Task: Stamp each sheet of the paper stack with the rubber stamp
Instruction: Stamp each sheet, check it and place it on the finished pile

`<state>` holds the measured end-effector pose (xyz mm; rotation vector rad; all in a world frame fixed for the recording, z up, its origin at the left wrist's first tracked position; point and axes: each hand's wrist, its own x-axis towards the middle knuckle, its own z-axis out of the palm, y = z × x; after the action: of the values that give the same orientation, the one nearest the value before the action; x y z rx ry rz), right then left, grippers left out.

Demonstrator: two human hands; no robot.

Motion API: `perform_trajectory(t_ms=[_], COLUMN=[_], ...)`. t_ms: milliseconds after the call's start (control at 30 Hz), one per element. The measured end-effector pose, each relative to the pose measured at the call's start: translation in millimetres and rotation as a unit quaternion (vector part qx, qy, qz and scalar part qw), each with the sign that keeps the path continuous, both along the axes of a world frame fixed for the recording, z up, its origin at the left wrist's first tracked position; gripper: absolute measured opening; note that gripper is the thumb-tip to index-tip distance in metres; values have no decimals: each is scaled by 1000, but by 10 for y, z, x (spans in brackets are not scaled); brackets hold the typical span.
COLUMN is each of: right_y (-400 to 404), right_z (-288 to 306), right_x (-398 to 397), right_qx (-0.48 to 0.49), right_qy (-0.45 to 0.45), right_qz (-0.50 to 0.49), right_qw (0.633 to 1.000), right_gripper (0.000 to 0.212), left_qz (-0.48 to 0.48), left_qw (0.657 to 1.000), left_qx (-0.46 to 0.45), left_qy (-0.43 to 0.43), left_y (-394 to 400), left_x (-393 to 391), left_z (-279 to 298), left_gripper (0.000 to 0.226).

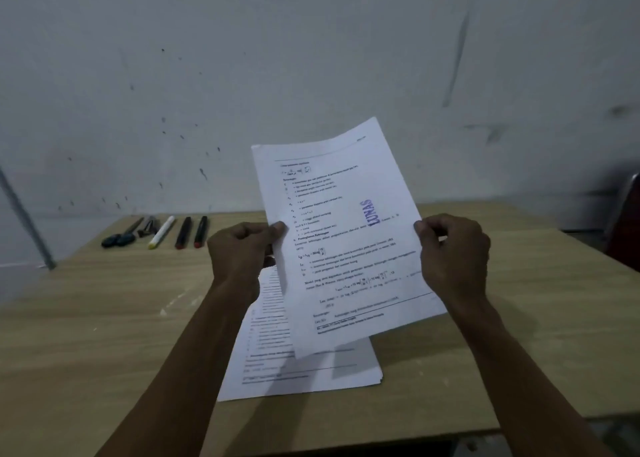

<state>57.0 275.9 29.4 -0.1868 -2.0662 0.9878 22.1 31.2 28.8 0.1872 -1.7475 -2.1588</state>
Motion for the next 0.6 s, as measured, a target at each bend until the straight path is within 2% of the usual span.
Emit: perform_trajectory(t_ms=[133, 233, 367, 600], right_y=[357, 612, 1051, 1831], right_z=[177, 214, 202, 34], right_x=[0, -35, -132, -410], right_qx=[77, 117, 95, 72], right_qy=[-72, -129, -172, -241], right_qz=[-117, -164, -202, -223], right_qw=[988, 971, 960, 942], right_gripper=[15, 15, 14, 14], left_qz=[0, -17, -76, -144], left_qw=[997, 994, 986, 951], left_qx=[-65, -99, -140, -273], left_qy=[36, 52, 50, 29], left_y=[470, 827, 1331, 2163], left_x=[-51, -104, -232, -582], left_z=[147, 202, 255, 212], left_gripper=[21, 19, 17, 16])
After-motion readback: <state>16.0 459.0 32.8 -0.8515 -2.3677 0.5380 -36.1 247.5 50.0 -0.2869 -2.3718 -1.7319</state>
